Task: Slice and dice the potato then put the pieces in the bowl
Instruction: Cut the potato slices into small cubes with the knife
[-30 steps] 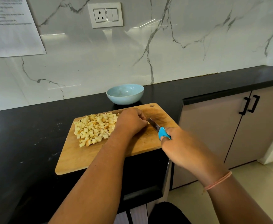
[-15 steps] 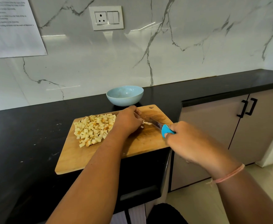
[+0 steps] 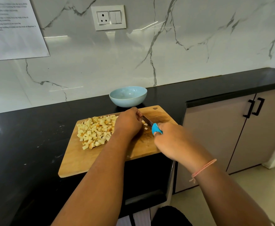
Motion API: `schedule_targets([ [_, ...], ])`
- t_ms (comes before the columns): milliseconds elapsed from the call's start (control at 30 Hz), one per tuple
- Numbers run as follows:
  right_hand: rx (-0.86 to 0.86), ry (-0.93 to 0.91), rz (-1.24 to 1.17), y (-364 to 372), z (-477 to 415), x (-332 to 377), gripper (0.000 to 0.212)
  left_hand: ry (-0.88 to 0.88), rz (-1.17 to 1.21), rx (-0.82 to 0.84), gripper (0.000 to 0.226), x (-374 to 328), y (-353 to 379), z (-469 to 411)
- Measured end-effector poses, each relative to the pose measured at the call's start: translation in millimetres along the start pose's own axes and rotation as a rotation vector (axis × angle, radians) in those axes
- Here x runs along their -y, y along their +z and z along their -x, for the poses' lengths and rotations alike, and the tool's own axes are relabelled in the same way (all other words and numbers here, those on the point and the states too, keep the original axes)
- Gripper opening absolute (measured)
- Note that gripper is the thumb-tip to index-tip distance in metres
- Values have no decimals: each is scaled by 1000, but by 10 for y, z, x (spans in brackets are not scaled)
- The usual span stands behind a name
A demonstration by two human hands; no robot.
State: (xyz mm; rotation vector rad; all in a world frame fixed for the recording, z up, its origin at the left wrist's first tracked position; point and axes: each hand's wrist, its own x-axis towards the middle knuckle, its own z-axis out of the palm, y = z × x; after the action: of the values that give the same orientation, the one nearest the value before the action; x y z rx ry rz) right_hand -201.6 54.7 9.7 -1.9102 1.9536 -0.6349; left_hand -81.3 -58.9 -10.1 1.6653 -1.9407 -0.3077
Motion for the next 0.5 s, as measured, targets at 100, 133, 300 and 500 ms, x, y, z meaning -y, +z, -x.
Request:
schedule_targets([
  [100, 12, 18, 18, 30, -37, 31, 40, -6, -7, -28, 13, 9, 11, 1],
  [133, 17, 20, 25, 34, -43, 40, 41, -7, -8, -31, 12, 8, 13, 3],
  [300, 43, -5, 87, -46, -32, 79, 30, -2, -18, -40, 12, -13, 17, 27],
  [500, 71, 22, 88, -133, 104, 26, 37, 16, -26, -67, 12, -17, 27, 46],
])
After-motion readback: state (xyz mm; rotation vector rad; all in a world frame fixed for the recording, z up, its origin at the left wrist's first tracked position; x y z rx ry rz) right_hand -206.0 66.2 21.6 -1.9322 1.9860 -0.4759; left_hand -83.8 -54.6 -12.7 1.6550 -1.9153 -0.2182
